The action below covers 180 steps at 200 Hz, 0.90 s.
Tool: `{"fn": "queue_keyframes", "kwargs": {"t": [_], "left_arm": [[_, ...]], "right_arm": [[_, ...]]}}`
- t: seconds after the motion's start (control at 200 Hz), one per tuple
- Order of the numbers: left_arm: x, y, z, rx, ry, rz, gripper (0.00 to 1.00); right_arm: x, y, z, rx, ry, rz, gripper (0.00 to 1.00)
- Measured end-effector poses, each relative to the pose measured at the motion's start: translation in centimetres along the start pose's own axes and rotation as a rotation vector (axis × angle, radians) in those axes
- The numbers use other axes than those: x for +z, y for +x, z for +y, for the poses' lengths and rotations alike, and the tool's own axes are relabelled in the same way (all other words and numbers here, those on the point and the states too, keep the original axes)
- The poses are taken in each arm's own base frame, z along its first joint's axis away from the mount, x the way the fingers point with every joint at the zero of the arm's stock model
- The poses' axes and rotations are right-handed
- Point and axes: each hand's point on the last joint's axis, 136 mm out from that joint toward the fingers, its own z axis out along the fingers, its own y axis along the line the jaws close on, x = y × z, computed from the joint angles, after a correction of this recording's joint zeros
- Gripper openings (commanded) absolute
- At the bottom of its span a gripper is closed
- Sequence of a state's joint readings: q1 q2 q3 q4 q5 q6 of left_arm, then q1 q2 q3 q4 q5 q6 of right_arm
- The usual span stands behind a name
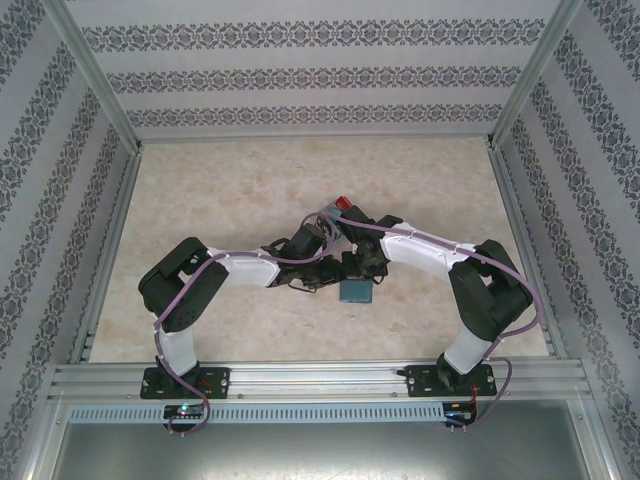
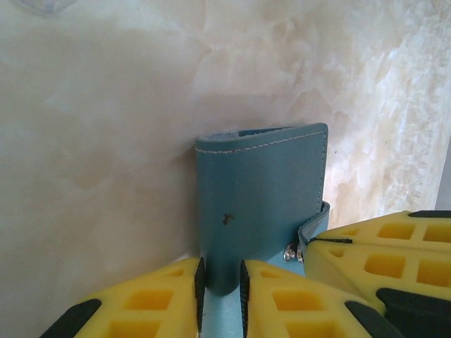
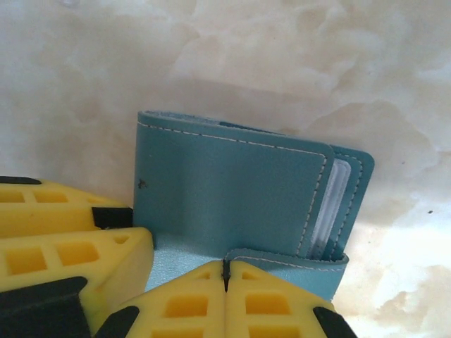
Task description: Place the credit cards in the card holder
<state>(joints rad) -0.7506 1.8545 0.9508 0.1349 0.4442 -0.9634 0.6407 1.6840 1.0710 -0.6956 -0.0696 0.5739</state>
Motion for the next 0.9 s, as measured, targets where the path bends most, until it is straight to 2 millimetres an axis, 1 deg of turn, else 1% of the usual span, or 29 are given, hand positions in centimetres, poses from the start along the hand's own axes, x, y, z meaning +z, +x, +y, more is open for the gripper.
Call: {"fn": "queue_keyframes", "kwargs": {"t": [0.275, 0.445, 0.899], "left_arm": [[0.1, 0.0, 0.1, -0.004, -0.003, 0.002, 0.20], [0.3, 0.2, 0.3, -0.007, -0.006, 0.009, 0.19], [0.3, 0.2, 0.4, -0.011, -0.008, 0.010, 0.19]], "right_arm": [[0.0, -0.1, 0.4, 0.006, -0.024, 0.002, 0.00], [0.8, 0.0, 0.3, 0.007, -0.018, 0.021, 0.00], [1.6, -0.1, 0.3, 0.012, -0.014, 0.024, 0.00]]}}
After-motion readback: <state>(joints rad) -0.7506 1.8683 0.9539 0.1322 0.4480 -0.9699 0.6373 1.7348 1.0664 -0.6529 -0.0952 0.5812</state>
